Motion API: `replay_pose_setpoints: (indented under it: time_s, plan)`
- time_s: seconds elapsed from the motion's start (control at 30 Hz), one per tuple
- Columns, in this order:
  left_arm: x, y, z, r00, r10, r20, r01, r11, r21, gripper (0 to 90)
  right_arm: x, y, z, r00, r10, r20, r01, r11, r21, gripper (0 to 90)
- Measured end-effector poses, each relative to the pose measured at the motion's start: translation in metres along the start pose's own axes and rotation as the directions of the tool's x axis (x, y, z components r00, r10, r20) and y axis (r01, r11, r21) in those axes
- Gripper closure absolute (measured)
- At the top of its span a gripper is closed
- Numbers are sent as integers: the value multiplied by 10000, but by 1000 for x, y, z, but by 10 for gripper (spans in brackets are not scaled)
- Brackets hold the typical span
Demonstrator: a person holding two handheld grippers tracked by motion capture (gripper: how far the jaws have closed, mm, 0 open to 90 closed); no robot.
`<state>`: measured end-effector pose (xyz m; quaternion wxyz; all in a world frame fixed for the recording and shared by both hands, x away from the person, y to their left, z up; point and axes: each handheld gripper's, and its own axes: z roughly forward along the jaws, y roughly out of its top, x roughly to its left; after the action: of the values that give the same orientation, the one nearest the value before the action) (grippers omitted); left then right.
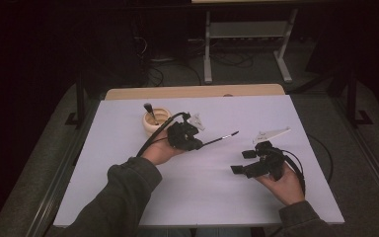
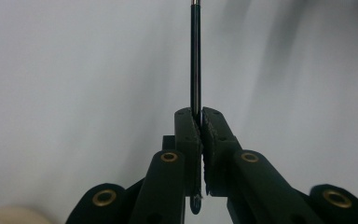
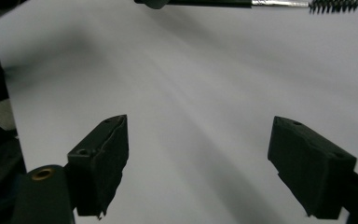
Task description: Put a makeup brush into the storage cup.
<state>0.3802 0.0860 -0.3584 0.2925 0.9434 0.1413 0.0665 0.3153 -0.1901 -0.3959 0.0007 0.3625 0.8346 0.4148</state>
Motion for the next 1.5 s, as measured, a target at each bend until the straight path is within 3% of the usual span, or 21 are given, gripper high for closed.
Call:
replay_pose_setpoints:
  time_s: [0.07, 0.3, 0.6, 0.77, 0.87, 1.03, 1.1, 1.17, 1.27, 1.33, 1.37, 1.5]
  plan:
    - [-1, -5, -7, 9998, -199, -58, 197, 9992, -348, 862, 0, 6, 3, 9999, 109, -81, -109, 9999, -94, 179]
    - [-8, -26, -30, 9996, -46, -292, 14, 9938, -1107, 861, 5, 26, 12, 9984, 155, -543, -178, 9989, -431, 187]
    - [-20, -50, -40, 9997, -96, -224, 53, 9826, -1856, 861, 12, 51, 30, 9939, 255, -1075, -337, 9966, -754, 283]
    - [-25, -60, -40, 9998, -94, -166, 55, 9758, -2184, 861, 12, 58, 42, 9844, 313, -1731, -496, 9935, -1023, 381]
    - [-26, -64, -38, 9999, 33, -119, -59, 9748, -2231, 861, 12, 60, 46, 9802, 452, -1928, -666, 9921, -1062, 438]
    - [-27, -69, -31, 9998, 167, -115, -187, 9796, -2001, 861, 8, 59, 51, 9645, 857, -2500, -1129, 9889, -966, 550]
    - [-28, -70, -29, 9997, 243, -89, -256, 9798, -1983, 861, 7, 59, 53, 9558, 909, -2798, -1228, 9875, -986, 608]
    - [-29, -70, -27, 9992, 403, -62, -407, 9799, -1951, 861, 7, 59, 54, 9536, 784, -2906, -1116, 9887, -997, 677]
    - [-30, -69, -24, 9984, 561, -78, -566, 9826, -1769, 861, 7, 59, 56, 9400, 855, -3304, -1213, 9886, -893, 794]
    - [-31, -70, -21, 9985, 541, -20, -536, 9828, -1766, 860, 7, 60, 57, 9249, 868, -3701, -1286, 9876, -898, 841]
    - [-31, -70, -20, 9984, 567, -10, -560, 9836, -1713, 860, 8, 60, 58, 9231, 815, -3757, -1247, 9879, -920, 844]
    - [-29, -69, -16, 9988, 344, 348, -289, 9887, -1471, 838, 14, 64, 57, 9363, 463, -3482, -776, 9940, -765, 847]
